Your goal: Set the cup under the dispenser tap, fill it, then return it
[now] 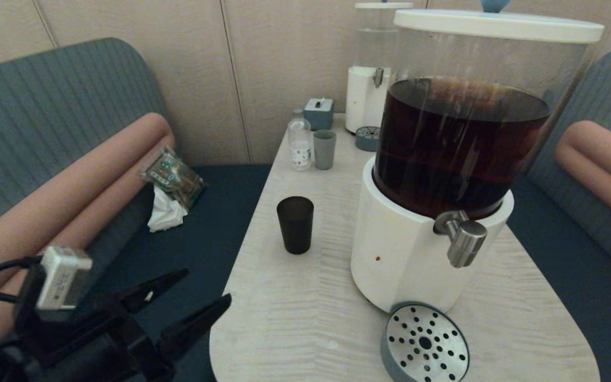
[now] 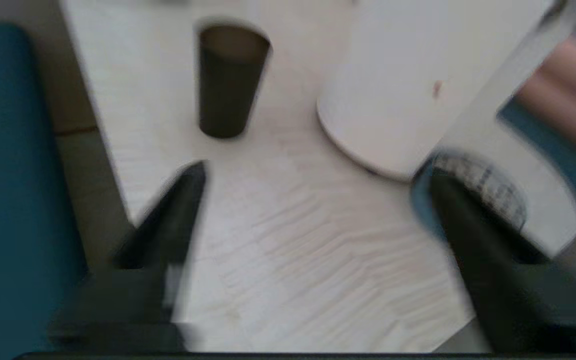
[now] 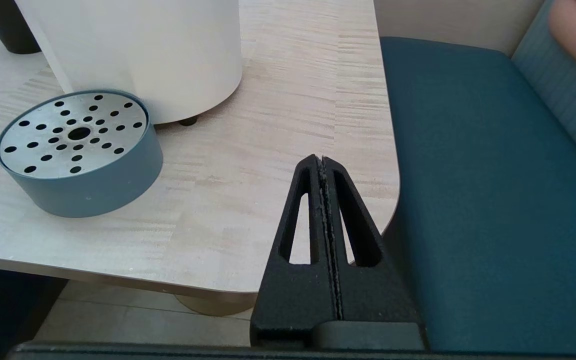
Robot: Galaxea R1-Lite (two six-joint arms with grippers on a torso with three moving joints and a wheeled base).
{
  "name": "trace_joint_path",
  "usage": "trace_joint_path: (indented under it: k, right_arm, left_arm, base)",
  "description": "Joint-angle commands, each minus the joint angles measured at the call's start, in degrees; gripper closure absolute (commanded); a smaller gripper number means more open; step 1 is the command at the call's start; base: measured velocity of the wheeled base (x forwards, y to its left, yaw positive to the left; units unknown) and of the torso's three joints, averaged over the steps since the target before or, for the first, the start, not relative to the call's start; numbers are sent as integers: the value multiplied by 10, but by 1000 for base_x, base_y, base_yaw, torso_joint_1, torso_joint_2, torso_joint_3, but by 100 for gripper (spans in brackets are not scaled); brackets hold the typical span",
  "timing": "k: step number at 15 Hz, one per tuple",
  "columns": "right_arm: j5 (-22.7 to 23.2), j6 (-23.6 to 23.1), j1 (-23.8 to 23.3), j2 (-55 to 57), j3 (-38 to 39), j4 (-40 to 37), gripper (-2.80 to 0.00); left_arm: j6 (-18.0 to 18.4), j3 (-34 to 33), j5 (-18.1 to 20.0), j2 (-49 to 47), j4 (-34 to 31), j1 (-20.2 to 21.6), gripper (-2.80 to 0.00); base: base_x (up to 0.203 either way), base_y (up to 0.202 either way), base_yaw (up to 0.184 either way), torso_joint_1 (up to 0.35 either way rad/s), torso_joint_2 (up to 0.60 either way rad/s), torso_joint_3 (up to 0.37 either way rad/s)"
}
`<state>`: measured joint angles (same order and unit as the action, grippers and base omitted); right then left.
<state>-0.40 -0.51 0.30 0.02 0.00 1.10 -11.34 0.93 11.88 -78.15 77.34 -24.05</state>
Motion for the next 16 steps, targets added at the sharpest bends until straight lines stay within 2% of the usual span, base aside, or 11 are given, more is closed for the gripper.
trace_joint_path:
  k: [1, 4, 8, 12, 16]
  right_arm:
    - [1, 0, 0, -4, 4, 0, 0]
    - [1, 0, 0, -4, 4, 0, 0]
    - [0, 0, 0, -4, 4, 0, 0]
    - [1, 0, 0, -4, 4, 0, 0]
    - [0, 0, 0, -4, 4, 0, 0]
  left_arm:
    - [-9, -6, -12, 89, -8, 1, 0]
    - [5, 6, -50, 131, -12, 12, 0]
    - [22, 48, -55, 224, -52, 61, 0]
    - [23, 148, -43, 349, -150, 138, 0]
    - [25, 205, -35, 477, -251, 182, 0]
  base:
    - [0, 0, 0, 0, 0, 0]
    - [0, 0, 0, 0, 0, 0]
    - [0, 0, 0, 0, 0, 0]
    - [0, 0, 0, 0, 0, 0]
    - [0, 0, 0, 0, 0, 0]
